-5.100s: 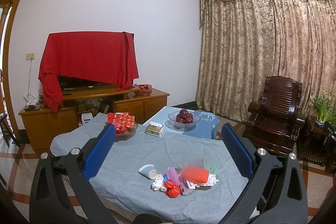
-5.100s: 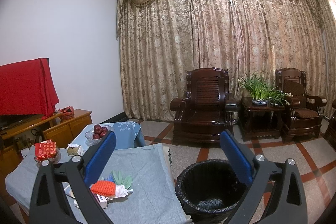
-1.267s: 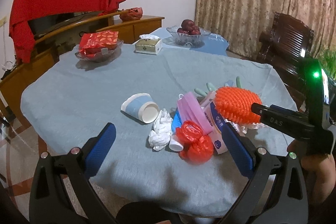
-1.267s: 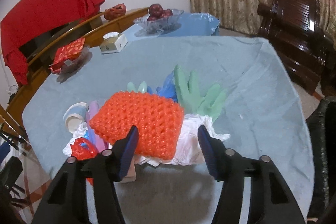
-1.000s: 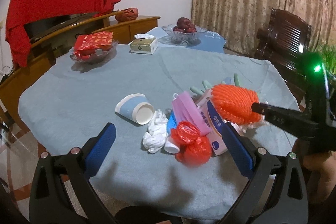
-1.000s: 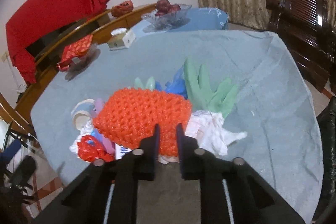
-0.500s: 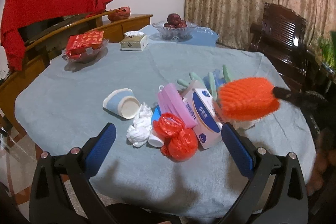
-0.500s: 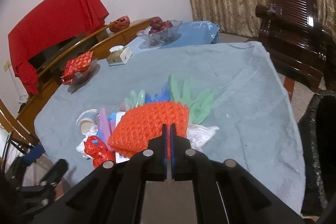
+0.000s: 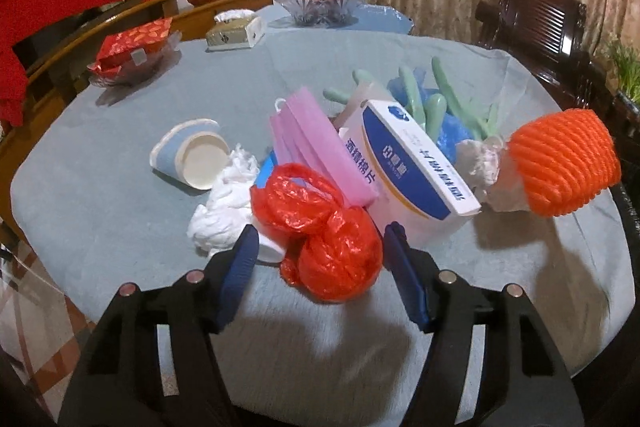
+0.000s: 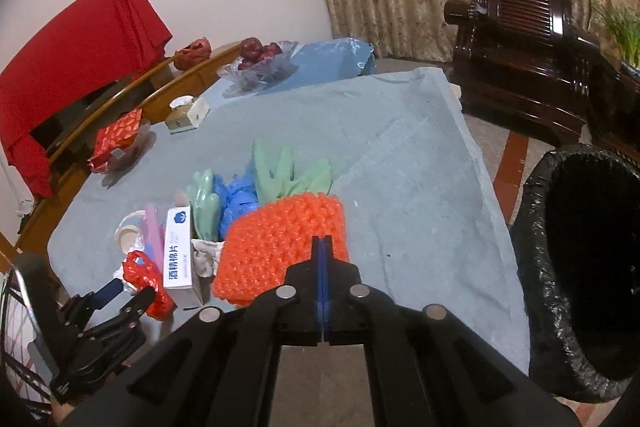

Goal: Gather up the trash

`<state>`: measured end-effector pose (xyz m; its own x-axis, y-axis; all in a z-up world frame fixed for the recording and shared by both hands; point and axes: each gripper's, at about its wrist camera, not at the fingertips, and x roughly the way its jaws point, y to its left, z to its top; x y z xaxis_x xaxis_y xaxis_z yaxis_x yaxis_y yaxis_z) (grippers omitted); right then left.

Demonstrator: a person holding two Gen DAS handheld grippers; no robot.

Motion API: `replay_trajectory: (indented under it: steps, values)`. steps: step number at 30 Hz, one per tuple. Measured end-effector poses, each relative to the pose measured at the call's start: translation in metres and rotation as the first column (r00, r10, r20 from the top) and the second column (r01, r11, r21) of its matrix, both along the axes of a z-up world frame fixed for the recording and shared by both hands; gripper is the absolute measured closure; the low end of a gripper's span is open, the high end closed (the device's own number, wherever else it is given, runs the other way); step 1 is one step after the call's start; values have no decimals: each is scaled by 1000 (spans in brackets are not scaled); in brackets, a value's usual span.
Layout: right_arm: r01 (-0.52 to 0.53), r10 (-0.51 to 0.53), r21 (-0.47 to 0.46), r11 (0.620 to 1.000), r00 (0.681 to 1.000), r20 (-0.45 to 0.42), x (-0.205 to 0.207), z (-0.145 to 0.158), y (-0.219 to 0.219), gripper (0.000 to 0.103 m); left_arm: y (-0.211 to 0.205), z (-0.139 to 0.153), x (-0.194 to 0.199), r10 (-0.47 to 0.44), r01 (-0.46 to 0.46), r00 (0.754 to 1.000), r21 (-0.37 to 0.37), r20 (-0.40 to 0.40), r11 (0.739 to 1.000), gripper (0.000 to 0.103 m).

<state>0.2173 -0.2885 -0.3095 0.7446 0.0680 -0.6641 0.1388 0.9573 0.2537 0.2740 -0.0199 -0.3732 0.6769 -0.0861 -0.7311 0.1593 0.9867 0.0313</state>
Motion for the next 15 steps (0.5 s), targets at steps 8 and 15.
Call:
replay_trajectory:
  steps: [8,15]
  values:
    - [2,-2,-3,1000,1000,10,-8,12,-6,103,-2,-4,8,-26,25,999,-13,-25,1000,65]
    - [-1,2,11,1000,998,-65,-20,-10,-4,103,-2,13,-10,-16,16,999,-8,29,1000,71]
